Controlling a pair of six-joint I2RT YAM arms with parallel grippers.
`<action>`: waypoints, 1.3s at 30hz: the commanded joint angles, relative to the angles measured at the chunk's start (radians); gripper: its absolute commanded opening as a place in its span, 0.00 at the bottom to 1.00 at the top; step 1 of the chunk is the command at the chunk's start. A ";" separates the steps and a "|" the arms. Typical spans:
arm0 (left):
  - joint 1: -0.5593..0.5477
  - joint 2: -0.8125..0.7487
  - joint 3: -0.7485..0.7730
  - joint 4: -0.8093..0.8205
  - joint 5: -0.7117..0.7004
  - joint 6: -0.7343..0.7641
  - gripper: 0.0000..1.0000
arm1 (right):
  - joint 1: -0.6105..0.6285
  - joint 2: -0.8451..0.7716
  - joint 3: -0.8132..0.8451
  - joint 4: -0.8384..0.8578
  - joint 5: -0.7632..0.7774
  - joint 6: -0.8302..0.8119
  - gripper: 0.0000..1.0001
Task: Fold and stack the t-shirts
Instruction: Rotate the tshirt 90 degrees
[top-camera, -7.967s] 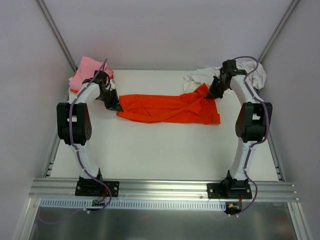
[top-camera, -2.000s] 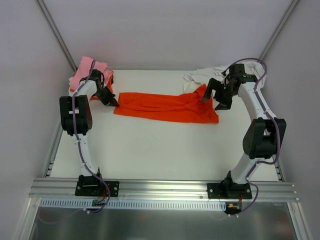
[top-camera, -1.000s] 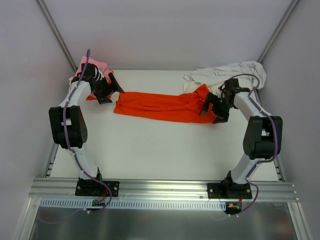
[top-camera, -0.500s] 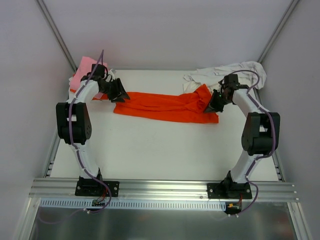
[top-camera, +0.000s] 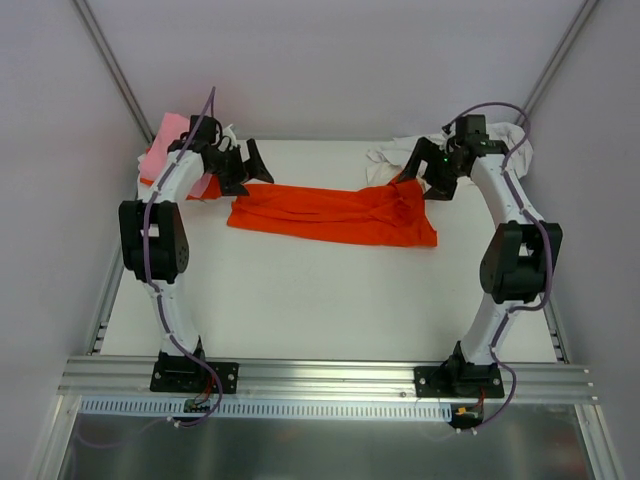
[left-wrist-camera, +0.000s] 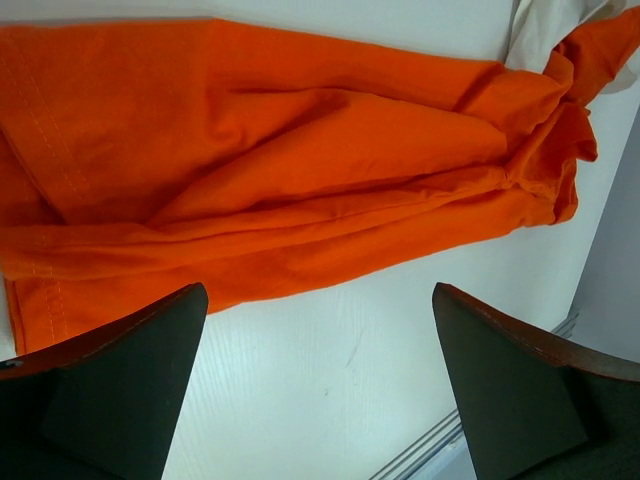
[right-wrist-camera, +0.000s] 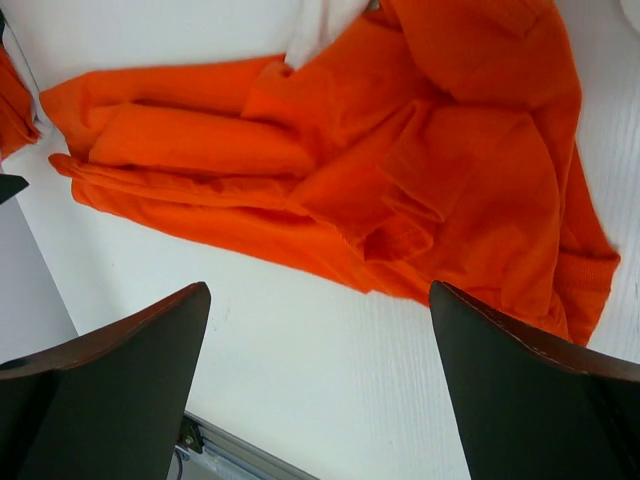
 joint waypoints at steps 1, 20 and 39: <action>-0.014 0.058 0.058 -0.003 0.021 -0.009 0.99 | 0.000 0.094 0.078 -0.042 -0.033 0.007 0.98; -0.031 0.260 0.127 -0.119 -0.011 -0.027 0.99 | 0.060 0.246 -0.061 0.037 -0.109 0.063 0.99; -0.035 0.072 -0.202 -0.115 -0.059 0.007 0.99 | 0.025 0.309 0.060 -0.020 -0.086 0.020 1.00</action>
